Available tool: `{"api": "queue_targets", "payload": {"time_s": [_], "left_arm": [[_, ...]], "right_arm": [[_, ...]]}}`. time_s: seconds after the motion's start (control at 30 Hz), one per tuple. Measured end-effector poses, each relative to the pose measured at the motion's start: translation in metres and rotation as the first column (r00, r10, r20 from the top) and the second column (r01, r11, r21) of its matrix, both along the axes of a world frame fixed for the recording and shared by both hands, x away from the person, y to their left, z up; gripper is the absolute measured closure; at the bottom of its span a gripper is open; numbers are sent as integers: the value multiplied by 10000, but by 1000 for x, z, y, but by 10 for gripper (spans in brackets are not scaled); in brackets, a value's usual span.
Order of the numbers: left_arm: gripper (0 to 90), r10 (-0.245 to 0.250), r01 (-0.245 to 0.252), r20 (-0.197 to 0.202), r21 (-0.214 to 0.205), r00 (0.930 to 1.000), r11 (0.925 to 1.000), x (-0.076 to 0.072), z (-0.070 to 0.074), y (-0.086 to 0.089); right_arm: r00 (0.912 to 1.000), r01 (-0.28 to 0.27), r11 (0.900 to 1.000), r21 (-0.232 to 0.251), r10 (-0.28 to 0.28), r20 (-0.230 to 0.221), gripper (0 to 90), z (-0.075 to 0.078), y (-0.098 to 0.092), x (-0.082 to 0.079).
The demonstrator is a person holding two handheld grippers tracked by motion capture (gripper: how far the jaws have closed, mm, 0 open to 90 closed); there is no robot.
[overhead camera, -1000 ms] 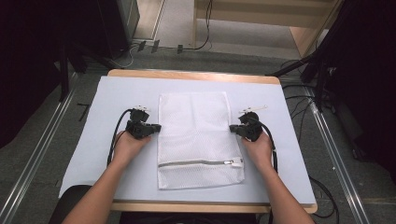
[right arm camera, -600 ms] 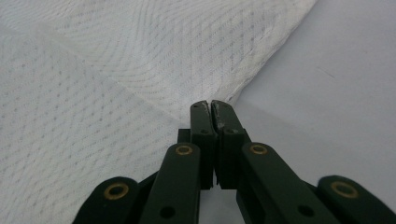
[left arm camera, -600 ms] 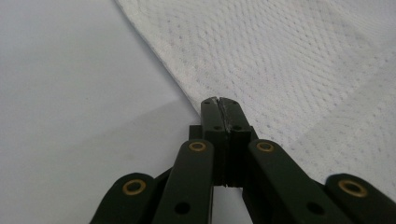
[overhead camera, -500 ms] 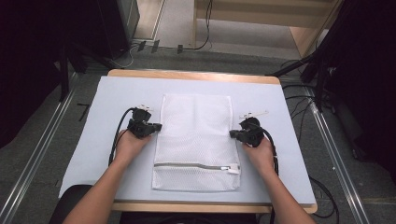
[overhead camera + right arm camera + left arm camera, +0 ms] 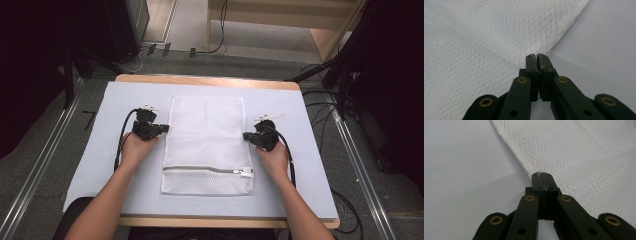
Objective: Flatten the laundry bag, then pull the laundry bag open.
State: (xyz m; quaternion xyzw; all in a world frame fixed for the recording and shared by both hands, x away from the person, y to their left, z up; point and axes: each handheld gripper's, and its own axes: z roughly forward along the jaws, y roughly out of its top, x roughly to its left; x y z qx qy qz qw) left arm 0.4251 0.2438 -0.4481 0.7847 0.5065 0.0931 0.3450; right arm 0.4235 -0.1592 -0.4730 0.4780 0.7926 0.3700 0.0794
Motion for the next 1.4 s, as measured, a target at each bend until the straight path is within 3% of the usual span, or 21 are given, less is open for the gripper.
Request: {"api": "queue_targets", "payload": {"time_s": [0.13, 0.27, 0.5, 0.63, 0.8, 1.0, 1.4], "left_arm": [[900, 62, -62, -102, -11, 9999, 10000, 1, -1, 2], [895, 77, -77, -130, 21, 9999, 10000, 0, -1, 1], [772, -114, 104, -334, -305, 9994, 9995, -2, 2, -2], [715, -473, 453, -336, -584, 9983, 9973, -3, 4, -3], [684, -697, 669, -409, -670, 9967, 9955, -6, 7, -5], [575, -850, 817, -418, -764, 9955, 9937, -10, 12, -9], [436, -1562, 1524, -498, -722, 9865, 9857, -19, 18, -23]], "right_arm": [[10000, 62, 9999, 122, -62, -16, 853, -1, 2, 2], [9996, 180, 9998, -72, -178, 197, 801, 4, -4, 2], [9993, 172, 9998, 124, -176, 322, 748, 11, -9, -1], [9996, 79, 9995, 300, -87, 279, 727, 13, -10, -3], [9998, -15, 9993, 365, 8, 203, 715, 15, -10, -5], [9992, -272, 9982, 530, 257, 291, 676, 19, -11, -10], [9966, -711, 9950, 699, 679, 464, 632, 21, -13, -24]]}}
